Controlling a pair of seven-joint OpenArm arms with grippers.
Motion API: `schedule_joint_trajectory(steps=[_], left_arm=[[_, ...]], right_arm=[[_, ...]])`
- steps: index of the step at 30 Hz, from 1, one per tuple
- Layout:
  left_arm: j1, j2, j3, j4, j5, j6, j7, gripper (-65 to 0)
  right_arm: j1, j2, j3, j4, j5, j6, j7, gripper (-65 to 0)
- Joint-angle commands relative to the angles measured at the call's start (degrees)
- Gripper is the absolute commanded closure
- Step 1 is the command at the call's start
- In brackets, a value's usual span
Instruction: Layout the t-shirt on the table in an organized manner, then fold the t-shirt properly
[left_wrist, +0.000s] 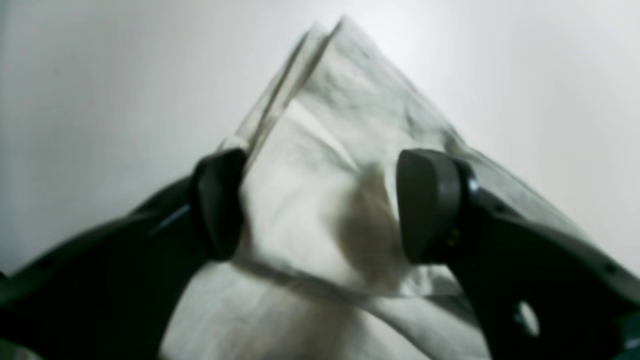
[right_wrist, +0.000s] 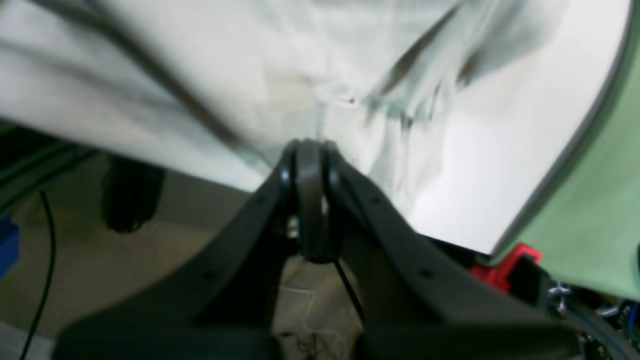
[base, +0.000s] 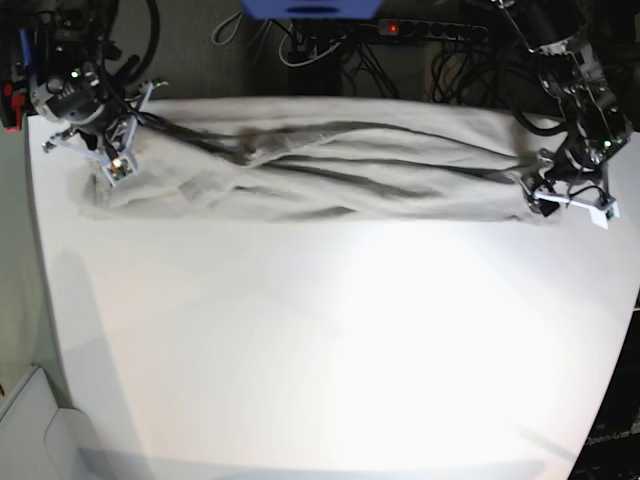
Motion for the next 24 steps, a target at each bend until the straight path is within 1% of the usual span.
schedule_joint_trajectory(steps=[1, 6, 7, 8, 9, 15, 16, 17, 19, 21, 24], left_arm=[[-0.1, -0.1, 0.1, 0.1, -0.4, 0.2, 1.6, -45.7], [-0.1, -0.1, 0.1, 0.1, -0.4, 0.2, 1.6, -45.7], [-0.1, -0.1, 0.1, 0.1, -0.4, 0.2, 1.5, -45.7], [-0.1, -0.1, 0.1, 0.1, -0.4, 0.2, 1.5, -45.7], [-0.1, -0.1, 0.1, 0.1, -0.4, 0.2, 1.5, -45.7], [0.2, -0.1, 0.1, 0.1, -0.4, 0.2, 1.8, -45.8], [0.2, -0.1, 0.1, 0.1, -0.4, 0.2, 1.9, -45.8], [0.2, -0.1, 0.0, 0.1, -0.4, 0.2, 2.0, -45.8], [0.3, -0.1, -0.2, 0.1, -0.4, 0.3, 2.1, -46.9], [0.3, -0.1, -0.3, 0.1, -0.4, 0.7, 2.1, -51.7], [1.0, -0.5, -0.3, 0.3, -0.4, 0.6, 2.2, -61.3]], right_arm=[[0.4, 0.4, 0.2, 0.1, 0.1, -0.2, 0.7, 0.0], [0.4, -0.4, -0.1, -0.5, 0.1, -0.2, 0.7, -0.3], [0.4, -0.7, -0.1, -0.5, 0.1, -0.2, 0.7, -1.3], [0.4, -0.8, -0.2, -0.5, 0.1, -0.2, 0.7, -3.8], [0.4, -0.8, -0.2, -0.5, 0.1, -0.2, 0.7, -6.9], [0.5, -0.7, -0.2, -0.5, 0.1, -0.2, 0.7, -36.0], [0.5, -0.6, -0.2, -0.5, 0.1, -0.2, 0.7, -39.8], [0.5, -0.6, -0.2, -0.4, 0.1, -0.2, 0.7, -42.3], [1.0, -0.6, -0.1, -0.3, 0.1, -0.2, 0.7, -43.5], [1.7, -0.6, -0.1, -0.4, 0.1, -0.2, 0.7, -43.5], [2.1, -0.7, -0.1, -0.4, 0.1, -0.2, 0.7, -43.5]])
